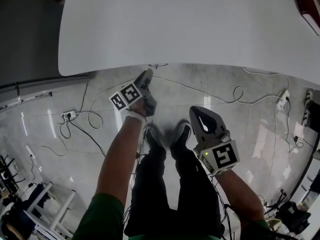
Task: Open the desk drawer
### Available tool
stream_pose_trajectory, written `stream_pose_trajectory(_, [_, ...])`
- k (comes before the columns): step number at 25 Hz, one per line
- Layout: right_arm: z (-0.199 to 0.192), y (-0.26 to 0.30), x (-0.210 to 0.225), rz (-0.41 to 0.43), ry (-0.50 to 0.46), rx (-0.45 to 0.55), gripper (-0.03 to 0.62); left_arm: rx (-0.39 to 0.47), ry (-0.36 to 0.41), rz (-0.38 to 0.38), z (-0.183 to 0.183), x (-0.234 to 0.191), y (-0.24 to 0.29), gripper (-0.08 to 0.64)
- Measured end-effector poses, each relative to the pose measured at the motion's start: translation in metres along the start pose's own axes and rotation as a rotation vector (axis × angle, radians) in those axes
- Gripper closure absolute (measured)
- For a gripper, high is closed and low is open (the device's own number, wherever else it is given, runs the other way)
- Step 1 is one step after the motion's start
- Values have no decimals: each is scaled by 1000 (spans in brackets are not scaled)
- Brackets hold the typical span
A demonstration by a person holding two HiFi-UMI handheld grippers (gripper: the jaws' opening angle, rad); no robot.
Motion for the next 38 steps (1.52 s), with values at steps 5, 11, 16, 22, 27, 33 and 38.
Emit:
stream_pose_trajectory(5, [-12,12,8,-3,11,6,591,132,-108,-44,11,-19,12,440])
stream_pose_trajectory(11, [-25,14,19,9,-35,-33,591,189,-170,-90,6,-27,30,440])
stream_pose_trajectory(16, [-22,19,28,12,-84,-16,591,298,-292,-127,8,-37,43,447])
stream_pose_trajectory(22, [-32,11,32,18,-95,-65,592,377,-373,-166,-1,-38,51,490])
stream_pose_trajectory(27, [-37,16,30,14,-82,-88,592,402,-401,-185,2,-37,55,530])
stream_pose_trajectory(33, [-34,17,31,24,-95,-76,592,404,-391,-188,1,-36,51,535])
stream_pose_trajectory(38, [-35,15,27,21,-71,-66,591,445,-433,-186,-3,-37,47,540])
Point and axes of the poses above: the fingertips, and each gripper's own axes: y forward along the fingers, x to its right, z out of its top, the point moved 7 cm from there along -y, backward along the fingers, and after that the axes turned 10 degrees about -z, right-handed, at the moved point
